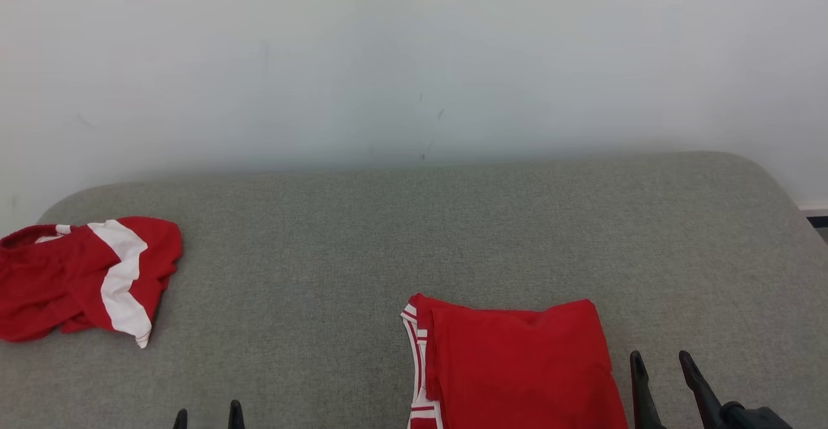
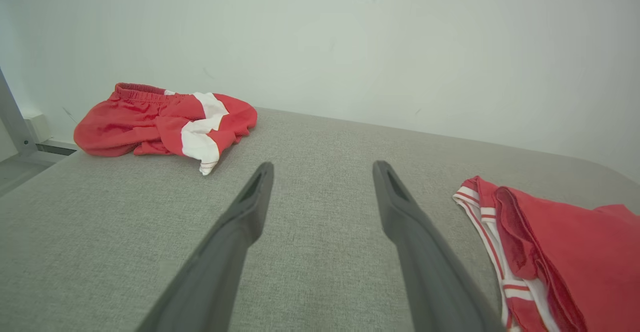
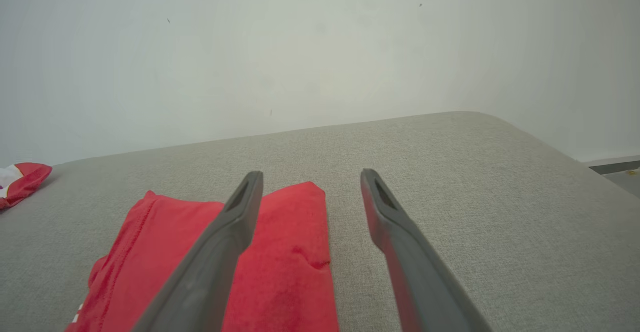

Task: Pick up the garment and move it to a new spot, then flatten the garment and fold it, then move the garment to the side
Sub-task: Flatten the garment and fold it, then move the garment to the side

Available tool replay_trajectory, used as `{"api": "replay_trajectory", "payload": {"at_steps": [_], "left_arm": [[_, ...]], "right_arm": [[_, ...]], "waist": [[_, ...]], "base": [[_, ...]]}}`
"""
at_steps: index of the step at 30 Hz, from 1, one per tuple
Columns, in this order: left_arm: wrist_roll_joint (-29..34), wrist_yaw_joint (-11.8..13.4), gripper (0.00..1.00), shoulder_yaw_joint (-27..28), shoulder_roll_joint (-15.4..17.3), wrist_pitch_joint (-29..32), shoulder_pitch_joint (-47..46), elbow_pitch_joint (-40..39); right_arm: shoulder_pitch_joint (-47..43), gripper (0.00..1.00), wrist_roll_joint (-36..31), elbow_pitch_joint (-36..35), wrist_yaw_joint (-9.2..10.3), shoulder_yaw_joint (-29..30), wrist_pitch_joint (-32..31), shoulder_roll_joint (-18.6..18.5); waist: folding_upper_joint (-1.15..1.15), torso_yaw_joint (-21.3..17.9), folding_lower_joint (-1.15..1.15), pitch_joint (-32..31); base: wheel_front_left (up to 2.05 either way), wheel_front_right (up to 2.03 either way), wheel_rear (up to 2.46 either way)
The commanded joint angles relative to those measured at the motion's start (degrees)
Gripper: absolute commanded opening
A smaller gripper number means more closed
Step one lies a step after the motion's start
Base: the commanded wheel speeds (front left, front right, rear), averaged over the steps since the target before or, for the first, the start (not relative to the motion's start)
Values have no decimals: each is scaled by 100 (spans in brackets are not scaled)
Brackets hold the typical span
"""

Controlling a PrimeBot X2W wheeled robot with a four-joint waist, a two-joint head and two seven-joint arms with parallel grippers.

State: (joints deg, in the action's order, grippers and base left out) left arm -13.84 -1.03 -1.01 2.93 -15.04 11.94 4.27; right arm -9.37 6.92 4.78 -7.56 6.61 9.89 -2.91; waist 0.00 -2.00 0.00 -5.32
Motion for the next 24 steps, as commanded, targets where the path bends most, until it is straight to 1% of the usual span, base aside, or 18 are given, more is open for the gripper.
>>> {"api": "replay_trajectory", "payload": {"at_steps": [1, 8, 18, 24], "left_arm": [[42, -62, 100, -46, -7, -17, 69, 53], [175, -240, 100, -5, -6, -17, -217, 397], [137, -311, 100, 99, -7, -17, -514, 628], [259, -393, 100, 110, -6, -17, -555, 707]], "right_arm": [[-6, 100, 62, -32, 11, -21, -36, 7], [91, 100, 5, 71, 11, -100, -130, 6], [252, 100, 5, 173, 11, -130, -81, 7], [302, 100, 6, 150, 11, -96, -134, 6]], "waist": [[0, -1, 0, 7], [0, 41, 0, 11], [0, 92, 0, -36], [0, 84, 0, -37]], "base": [[0, 0, 0], [0, 0, 0], [0, 0, 0], [0, 0, 0]]}}
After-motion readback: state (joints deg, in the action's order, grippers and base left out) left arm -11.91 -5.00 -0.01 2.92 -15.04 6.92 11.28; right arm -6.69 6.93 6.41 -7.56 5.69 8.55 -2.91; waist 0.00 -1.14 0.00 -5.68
